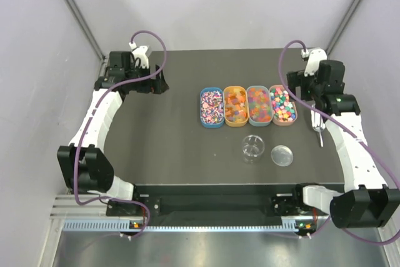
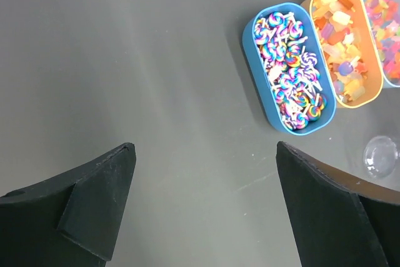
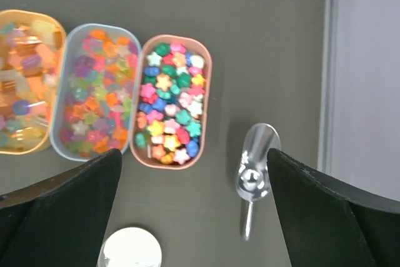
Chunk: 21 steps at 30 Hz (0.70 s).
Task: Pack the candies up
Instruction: Pick up the spatula from the center of the board.
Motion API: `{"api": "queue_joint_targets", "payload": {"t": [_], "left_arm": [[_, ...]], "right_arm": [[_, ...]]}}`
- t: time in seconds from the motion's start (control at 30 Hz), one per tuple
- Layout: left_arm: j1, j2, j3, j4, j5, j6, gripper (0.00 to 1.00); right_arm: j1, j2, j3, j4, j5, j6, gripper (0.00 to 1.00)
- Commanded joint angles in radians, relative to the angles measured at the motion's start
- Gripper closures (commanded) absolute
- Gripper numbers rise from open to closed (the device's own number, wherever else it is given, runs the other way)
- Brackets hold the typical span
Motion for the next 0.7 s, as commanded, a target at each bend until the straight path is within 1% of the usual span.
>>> {"api": "queue_joint_targets", "payload": {"t": [0.0,0.07,0.1,0.13,0.23,0.3,0.33,0.37,0.4,0.43,0.47,0.5,0.53,0.57,0.67], "left_arm": [[-0.007,0.027,0.029,-0.004,-0.028,0.068,0.01],[-0.018,0.042,0.041,-0.022,-0.09,0.086,0.01],[-0.023,0.064,0.052,-0.027,-0.104,0.103,0.01],[-0.027,0.07,0.057,-0.031,-0.11,0.109,0.01],[-0.066,0.107,0.09,-0.065,-0.157,0.115,0.02],[-0.125,0.107,0.083,-0.057,-0.193,0.169,0.02],[-0.15,0.102,0.08,-0.057,-0.243,0.193,0.02],[-0.202,0.105,0.08,-0.06,-0.281,0.216,0.02],[-0.224,0.121,0.084,-0.074,-0.312,0.258,0.03],[-0.263,0.131,0.086,-0.085,-0.379,0.273,0.03],[-0.285,0.144,0.096,-0.097,-0.445,0.289,0.03],[-0.308,0.179,0.103,-0.128,-0.501,0.292,0.06],[-0.325,0.194,0.107,-0.136,-0.542,0.301,0.08],[-0.336,0.204,0.107,-0.136,-0.564,0.306,0.08],[-0.348,0.217,0.11,-0.126,-0.521,0.28,0.09]], "right_arm": [[-0.061,-0.003,0.009,0.039,0.091,-0.003,0.0],[-0.08,0.018,0.026,0.021,0.08,-0.053,0.0],[-0.101,0.025,0.035,0.018,0.035,-0.077,0.0],[-0.11,0.031,0.038,0.015,0.028,-0.098,0.0],[-0.147,0.075,0.059,0.009,0.041,-0.103,0.01],[-0.195,0.112,0.063,0.005,0.028,-0.094,0.02],[-0.213,0.129,0.061,0.002,0.021,-0.091,0.02],[-0.256,0.165,0.061,-0.01,0.008,-0.083,0.04],[-0.277,0.189,0.066,-0.021,-0.022,-0.078,0.05],[-0.314,0.239,0.07,-0.048,-0.05,-0.078,0.1],[-0.331,0.267,0.073,-0.06,-0.059,-0.078,0.13],[-0.345,0.294,0.078,-0.073,-0.068,-0.077,0.16],[-0.359,0.319,0.078,-0.082,-0.076,-0.077,0.17],[-0.373,0.357,0.075,-0.083,-0.084,-0.08,0.18],[-0.419,0.414,0.061,-0.074,-0.094,-0.097,0.21]]}}
